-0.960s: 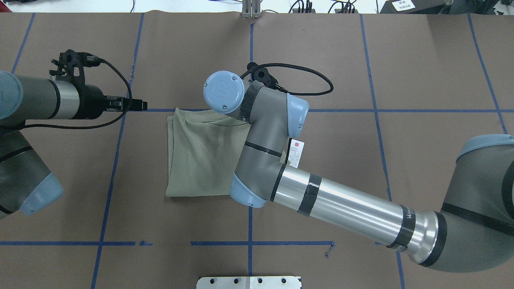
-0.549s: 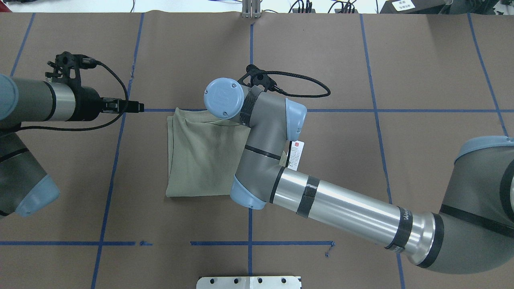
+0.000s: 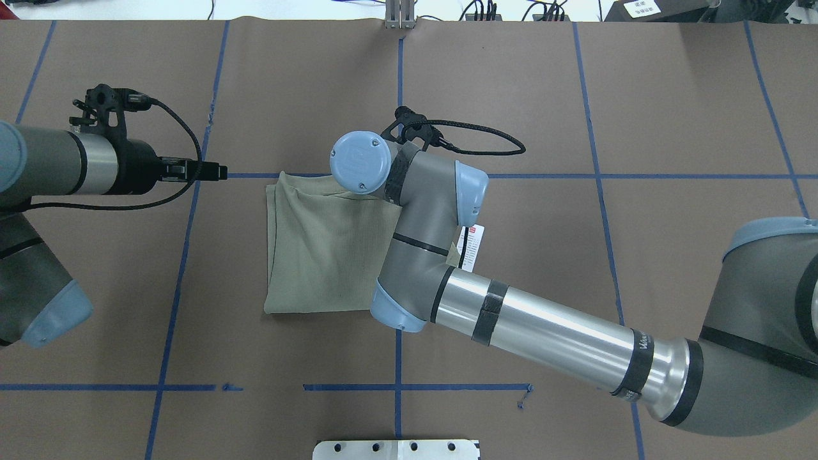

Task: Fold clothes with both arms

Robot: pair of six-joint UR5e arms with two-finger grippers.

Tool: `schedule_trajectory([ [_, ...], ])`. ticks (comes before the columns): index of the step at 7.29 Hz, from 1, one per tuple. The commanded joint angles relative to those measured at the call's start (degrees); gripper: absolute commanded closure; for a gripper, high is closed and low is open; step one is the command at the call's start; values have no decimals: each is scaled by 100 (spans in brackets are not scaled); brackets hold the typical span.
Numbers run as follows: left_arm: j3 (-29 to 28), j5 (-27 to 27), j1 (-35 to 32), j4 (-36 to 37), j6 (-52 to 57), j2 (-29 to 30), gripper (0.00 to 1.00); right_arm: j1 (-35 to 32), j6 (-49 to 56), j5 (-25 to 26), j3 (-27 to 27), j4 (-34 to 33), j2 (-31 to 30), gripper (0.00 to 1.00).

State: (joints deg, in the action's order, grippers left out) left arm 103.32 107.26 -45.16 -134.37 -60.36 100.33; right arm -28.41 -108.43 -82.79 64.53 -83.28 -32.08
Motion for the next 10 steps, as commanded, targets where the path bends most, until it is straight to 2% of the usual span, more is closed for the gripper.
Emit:
schedule_trajectory([
  [1, -13, -3, 16, -1, 6, -5, 0, -33, 76, 26, -11, -21, 18, 100],
  [4, -22, -3, 16, -1, -2, 4, 0, -357, 479, 18, -11, -617, 71, 100],
  [6, -40, -3, 25, -1, 15, -5, 0, -376, 856, 79, -54, -619, 0, 100],
  [7, -40, -3, 25, 8, 41, 4, 0, -376, 1816, 201, -46, -584, -52, 1],
  [8, 4, -3, 8, 68, 76, 4, 0, -663, 2278, 11, 50, -575, -44, 0],
  [9, 4, 40, -97, 139, 225, 4, 0, -1101, 3109, -948, 190, -593, -105, 0],
  [10, 22, 171, -411, 409, 792, -22, 0, -1610, 3979, -1628, 783, -671, -514, 0],
])
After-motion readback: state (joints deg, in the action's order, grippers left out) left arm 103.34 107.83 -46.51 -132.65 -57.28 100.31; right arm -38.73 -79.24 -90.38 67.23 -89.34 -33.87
